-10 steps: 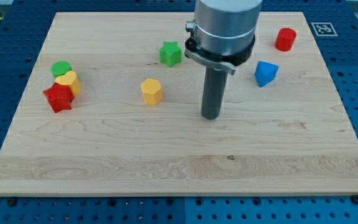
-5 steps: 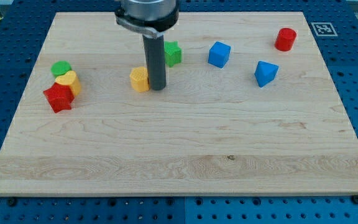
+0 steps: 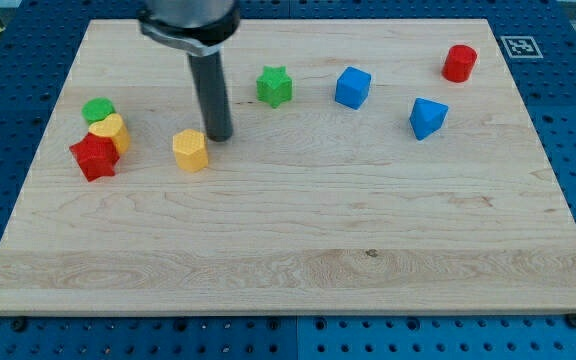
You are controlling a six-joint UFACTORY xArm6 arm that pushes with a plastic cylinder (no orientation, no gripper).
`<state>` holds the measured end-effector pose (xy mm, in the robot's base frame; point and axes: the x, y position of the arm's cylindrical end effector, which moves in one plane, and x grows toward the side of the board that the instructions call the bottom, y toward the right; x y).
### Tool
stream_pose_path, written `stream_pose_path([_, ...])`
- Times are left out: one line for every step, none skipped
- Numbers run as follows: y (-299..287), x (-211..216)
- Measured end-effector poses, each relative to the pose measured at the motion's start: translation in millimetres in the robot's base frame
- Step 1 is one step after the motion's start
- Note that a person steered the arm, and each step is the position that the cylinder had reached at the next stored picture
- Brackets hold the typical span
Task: Move yellow hexagon closer to the red star
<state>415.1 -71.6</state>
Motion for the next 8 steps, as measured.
stream_pose_path([37.7,24.2])
stream_pose_path([34.1,49.2])
stream_pose_path([2.1,49.3])
stream_pose_path([3.2,45.3])
stream_pose_path([9.4,23.1])
stream_pose_path([-9.4,22.8])
stream_pose_path([-41.9,25.0])
stream_pose_path([-52.0,25.0])
